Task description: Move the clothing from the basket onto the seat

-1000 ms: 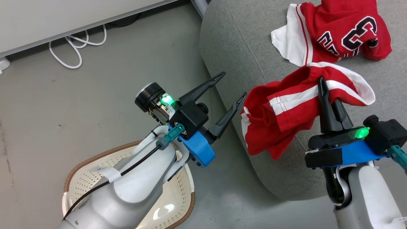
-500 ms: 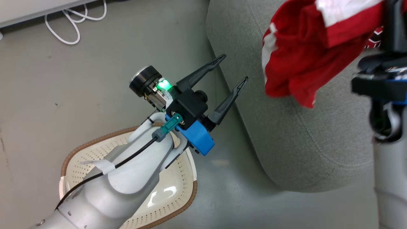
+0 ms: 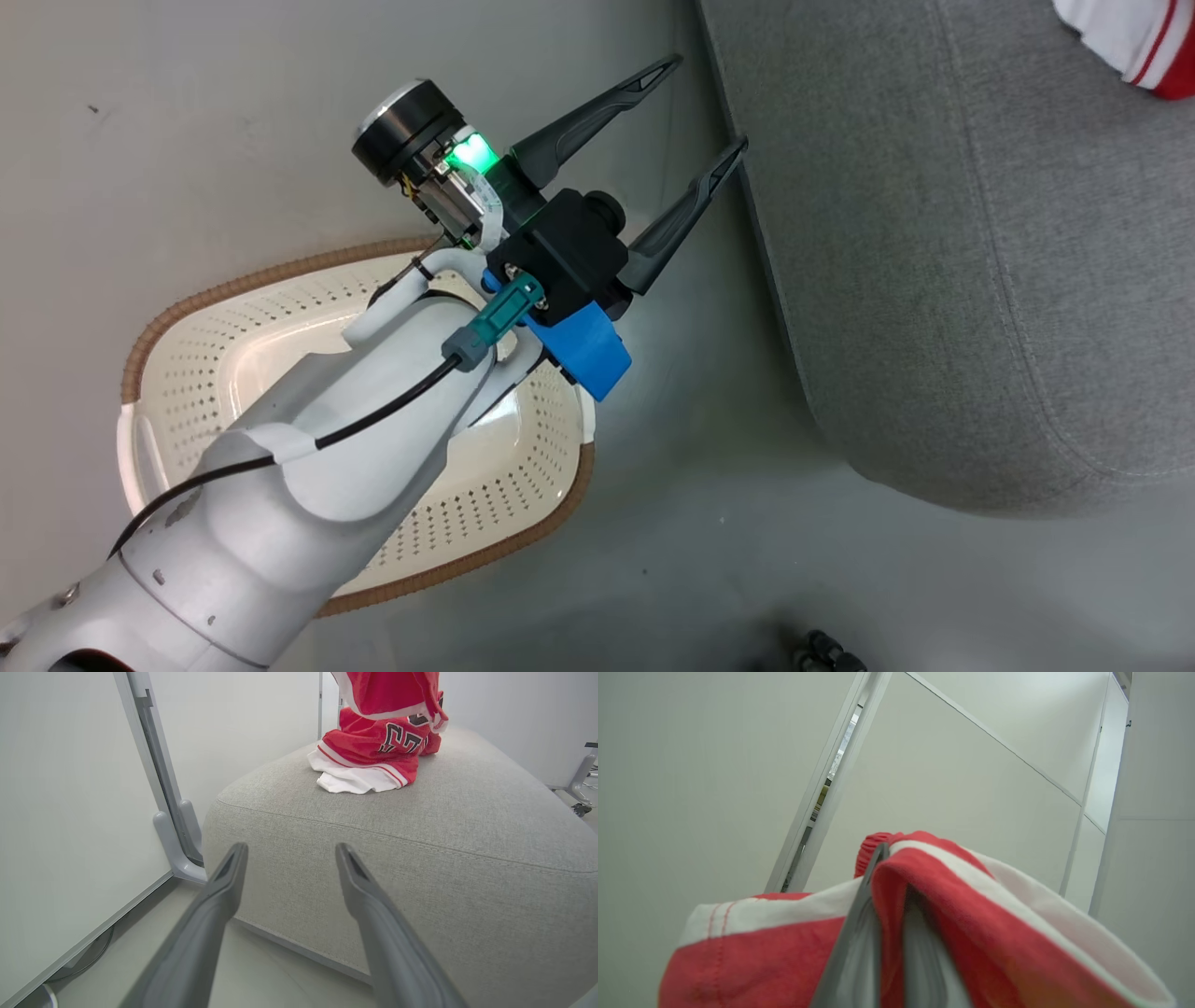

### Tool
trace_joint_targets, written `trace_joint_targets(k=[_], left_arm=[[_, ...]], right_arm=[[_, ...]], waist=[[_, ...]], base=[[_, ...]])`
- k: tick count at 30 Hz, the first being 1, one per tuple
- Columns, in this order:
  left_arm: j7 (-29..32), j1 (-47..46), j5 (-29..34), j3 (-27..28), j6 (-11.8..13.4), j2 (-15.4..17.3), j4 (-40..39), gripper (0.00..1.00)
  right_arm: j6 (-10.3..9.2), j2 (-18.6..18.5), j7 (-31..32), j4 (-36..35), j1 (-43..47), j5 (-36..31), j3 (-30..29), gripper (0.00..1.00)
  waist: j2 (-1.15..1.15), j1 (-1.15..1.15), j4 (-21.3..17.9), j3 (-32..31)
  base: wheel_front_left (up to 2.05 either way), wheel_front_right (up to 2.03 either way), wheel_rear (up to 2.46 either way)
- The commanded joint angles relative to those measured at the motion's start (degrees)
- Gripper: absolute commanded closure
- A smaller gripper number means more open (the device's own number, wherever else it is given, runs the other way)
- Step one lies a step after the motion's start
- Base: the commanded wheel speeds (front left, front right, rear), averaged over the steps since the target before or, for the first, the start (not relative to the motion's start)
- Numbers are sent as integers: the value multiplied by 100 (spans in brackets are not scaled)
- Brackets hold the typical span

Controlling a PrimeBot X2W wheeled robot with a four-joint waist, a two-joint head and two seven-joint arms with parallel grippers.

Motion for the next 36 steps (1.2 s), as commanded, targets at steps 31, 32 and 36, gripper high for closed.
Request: trace_joint_targets(k=[31, 32, 36], left_arm=[[8, -211, -20, -146, 140, 127, -258, 0], [-25, -171, -28, -143, 147, 117, -234, 0], [-136, -17, -134, -123, 204, 41, -130, 0]], right_arm=[[1, 227, 0, 3061, 556, 87, -418, 0], [2, 263, 0, 2911, 671, 27, -446, 0], [1, 471, 0, 2395, 1318, -123, -671, 0]], waist=[[0, -1, 265, 580], [0, -1, 264, 501], [0, -1, 261, 160]], base=[[0, 0, 0], [0, 0, 0], [0, 0, 0]])
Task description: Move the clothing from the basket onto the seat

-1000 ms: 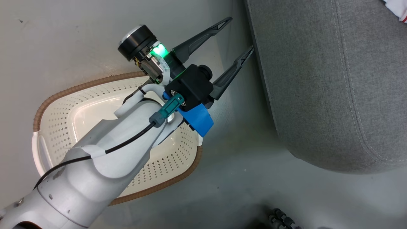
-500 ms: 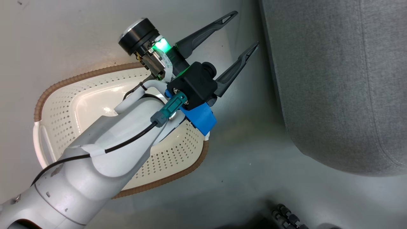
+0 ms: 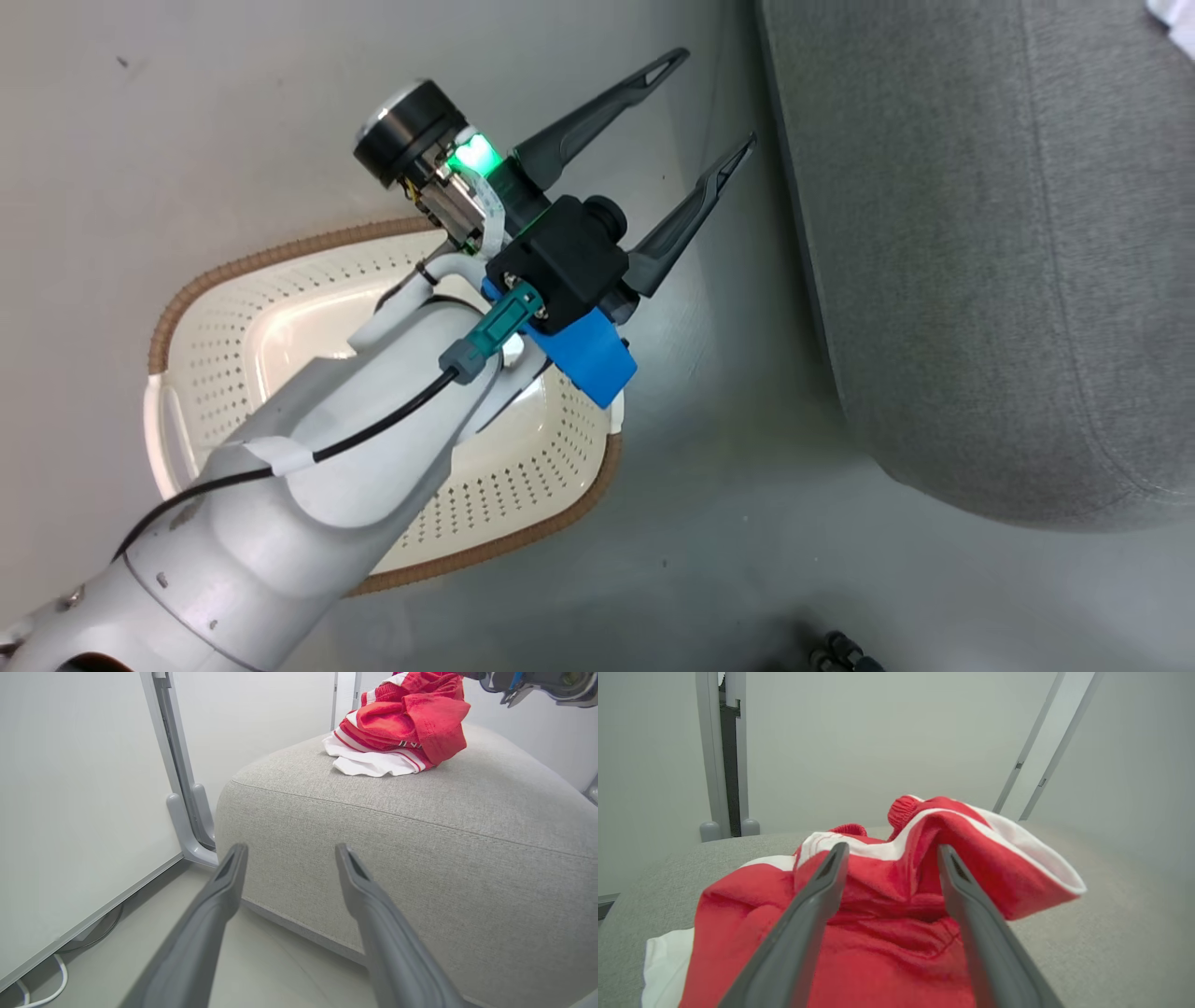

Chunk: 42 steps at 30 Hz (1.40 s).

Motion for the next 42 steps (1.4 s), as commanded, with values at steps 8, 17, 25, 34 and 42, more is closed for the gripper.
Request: trace_joint_targets(k=[8, 17, 25, 34, 42], left_arm=[[-190, 622, -341, 292, 186, -161, 248, 0], [-196, 1651, -439, 1314, 396, -217, -194, 0], [-195, 2514, -289, 2287, 406, -332, -416, 0], [-191, 3507, -56, 3463, 269, -535, -442, 0], [-192, 4312, 224, 4247, 56, -774, -462, 0]], right_arm=[[2, 687, 0, -1480, 1507, -320, -33, 0], [2, 967, 0, -2437, 2509, -159, 702, 0], [2, 1192, 0, -2720, 3197, -182, 1285, 0], [2, 1586, 1, -2757, 3917, -247, 1779, 0], [2, 1797, 1, -2548, 4324, -188, 1981, 0]], waist=[[0, 0, 60, -1076], [0, 0, 371, -2101], [0, 0, 764, -2778], [0, 0, 1145, -3435], [0, 0, 1390, -3835]], base=[[0, 0, 0], [0, 0, 0], [0, 0, 0], [0, 0, 0], [0, 0, 0]])
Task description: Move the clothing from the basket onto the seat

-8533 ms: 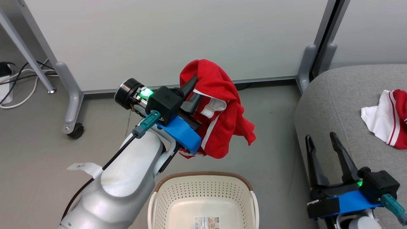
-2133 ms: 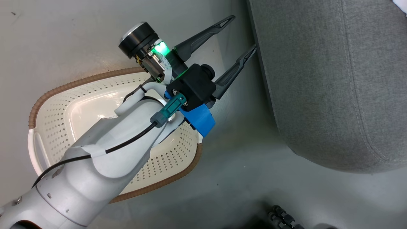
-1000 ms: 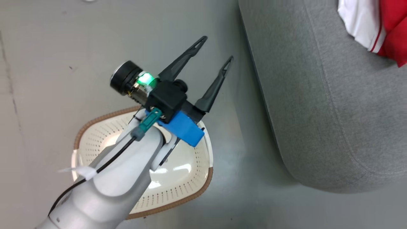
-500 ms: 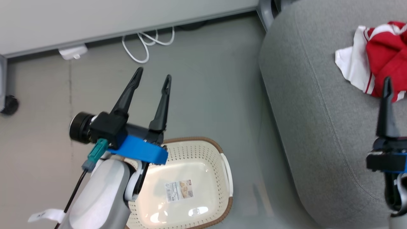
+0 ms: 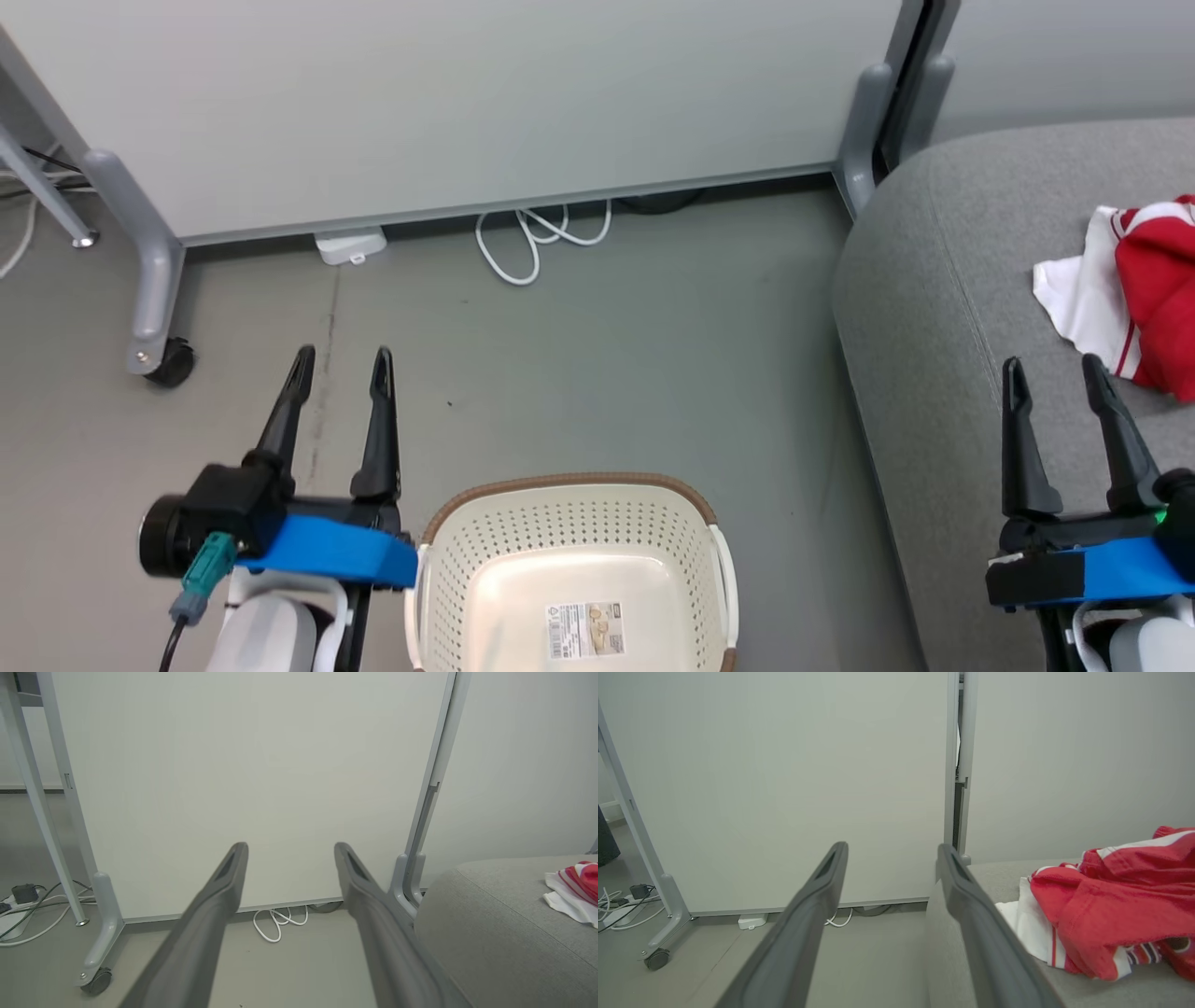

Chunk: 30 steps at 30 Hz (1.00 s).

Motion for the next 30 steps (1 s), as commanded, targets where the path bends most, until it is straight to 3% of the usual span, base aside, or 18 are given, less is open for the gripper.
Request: trace_joint_targets(k=[1, 11, 30], left_arm=[[-14, 141, 54, 104, -56, -35, -11, 0], [-14, 664, 323, 606, -248, -287, -70, 0], [-14, 862, 587, 754, -345, -412, -52, 0]], right_arm=[[3, 44, 1, 38, 109, 21, 9, 0], [3, 184, 1, 340, 384, 87, 114, 0], [3, 250, 1, 838, 330, 127, 340, 0]], waist=[[0, 1, 122, -142], [0, 1, 359, -395], [0, 1, 487, -507]], base=[[0, 0, 0], [0, 0, 0], [0, 0, 0]])
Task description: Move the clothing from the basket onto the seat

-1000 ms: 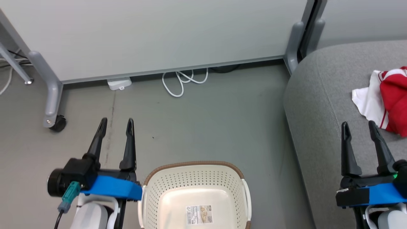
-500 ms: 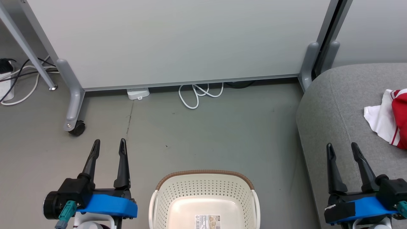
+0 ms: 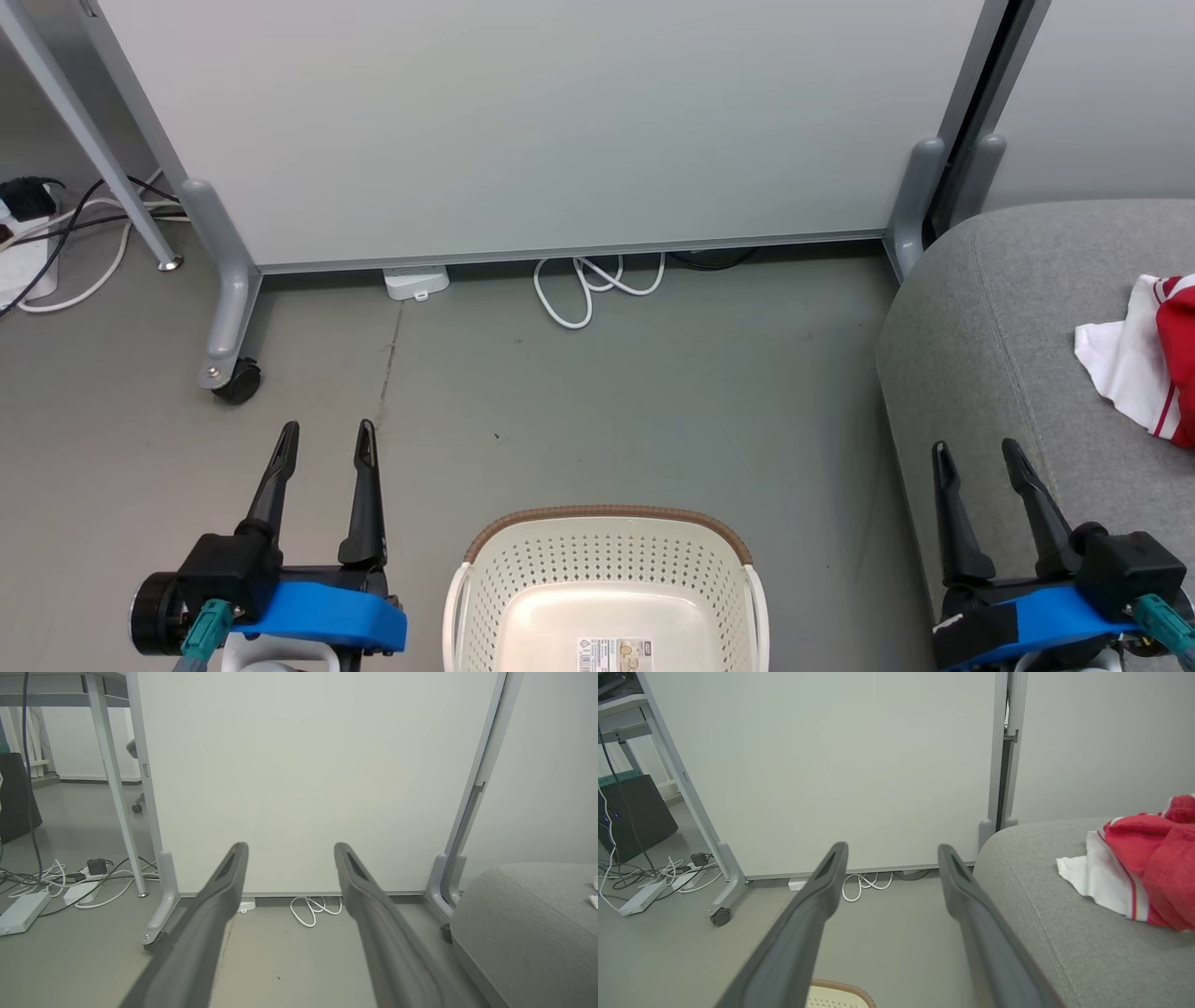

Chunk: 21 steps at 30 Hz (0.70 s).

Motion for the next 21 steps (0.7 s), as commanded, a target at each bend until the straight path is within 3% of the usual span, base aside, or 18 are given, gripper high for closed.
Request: trace_joint_targets(k=[1, 19, 20, 21], left_arm=[[-14, 38, 32, 31, -47, -10, 26, 0], [-14, -53, 52, 37, -53, -16, 96, 0], [1, -3, 25, 7, -9, -7, 97, 100], [5, 13, 17, -4, -7, -7, 140, 100]], right_arm=[[3, 21, 1, 26, -14, 23, 34, 0], [3, 27, 1, 41, -64, 63, 74, 0], [0, 10, 0, 38, -15, 45, 75, 100], [0, 11, 1, 80, 0, 47, 75, 100]], waist=[[0, 0, 4, -9], [0, 0, 42, 38], [0, 0, 42, 39], [0, 0, 43, 39]], base=[[0, 0, 0], [0, 0, 0], [0, 0, 0], [0, 0, 0]])
